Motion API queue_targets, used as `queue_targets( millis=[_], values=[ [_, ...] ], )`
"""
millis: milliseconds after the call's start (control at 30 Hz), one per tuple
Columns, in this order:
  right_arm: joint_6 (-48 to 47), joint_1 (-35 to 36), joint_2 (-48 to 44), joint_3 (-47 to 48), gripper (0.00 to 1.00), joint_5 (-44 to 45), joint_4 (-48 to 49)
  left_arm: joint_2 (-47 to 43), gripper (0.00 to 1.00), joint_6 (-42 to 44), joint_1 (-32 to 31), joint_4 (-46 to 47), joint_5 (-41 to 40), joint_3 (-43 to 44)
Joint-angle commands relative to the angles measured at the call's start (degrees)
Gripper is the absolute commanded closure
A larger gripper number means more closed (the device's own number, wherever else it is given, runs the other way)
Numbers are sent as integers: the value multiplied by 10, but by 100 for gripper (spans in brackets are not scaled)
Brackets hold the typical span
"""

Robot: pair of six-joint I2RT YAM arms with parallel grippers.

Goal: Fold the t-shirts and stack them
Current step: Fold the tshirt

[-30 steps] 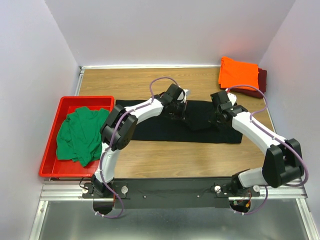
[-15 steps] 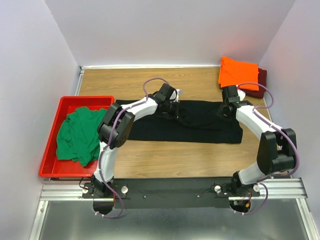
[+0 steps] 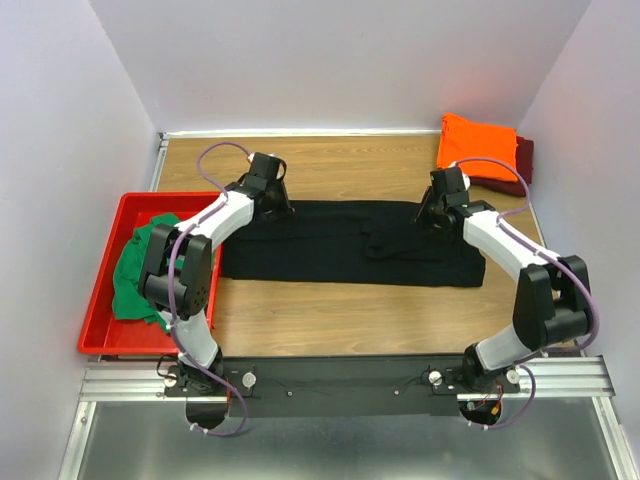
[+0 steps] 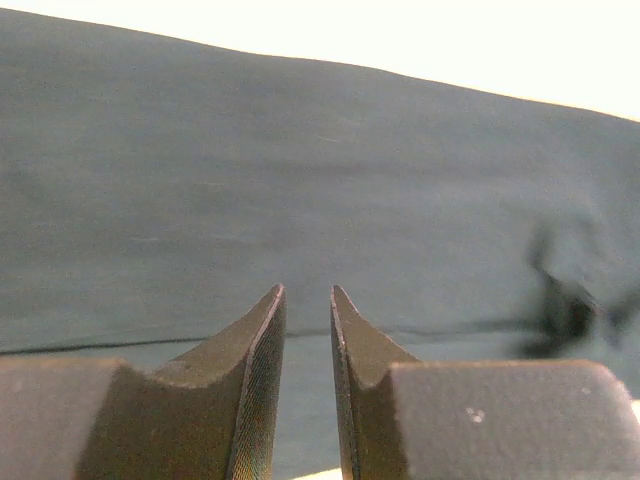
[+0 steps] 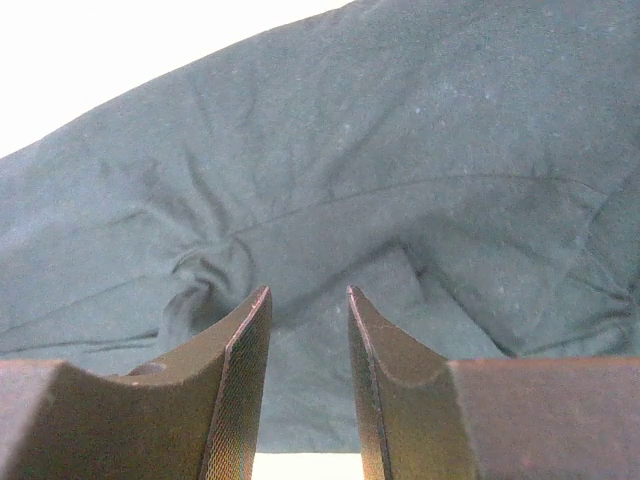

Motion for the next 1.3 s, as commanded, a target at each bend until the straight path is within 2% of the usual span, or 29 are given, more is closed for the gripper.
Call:
queue_targets(
  millis=[0,233,600,733,1033,1167,1267],
  values=[
    [23,-1,40,-17,57,-7,36,0,68,-18,5,-30,-96,-25],
    [47,-16,90,-55,53,11,58,4,68,-30,2,-12,-92,-62],
    [33,-163,89,-109,53,9,70,-12,69,-43,-19,17,-71,-96],
    [24,-194,70,-108,53,11,70,-23,69,-41,-16,9,-94,-86],
    [-2,-190,-10,-99,51,-47,59,-24,63,-46,18,-8,-128,-60],
    [-13,-166,-43,-88,50,-51,47,-14,62,-43,43,-8,-131,-39],
    [-18,-122,-46,-69,50,-42,42,15,61,-33,50,-15,-133,0]
  ],
)
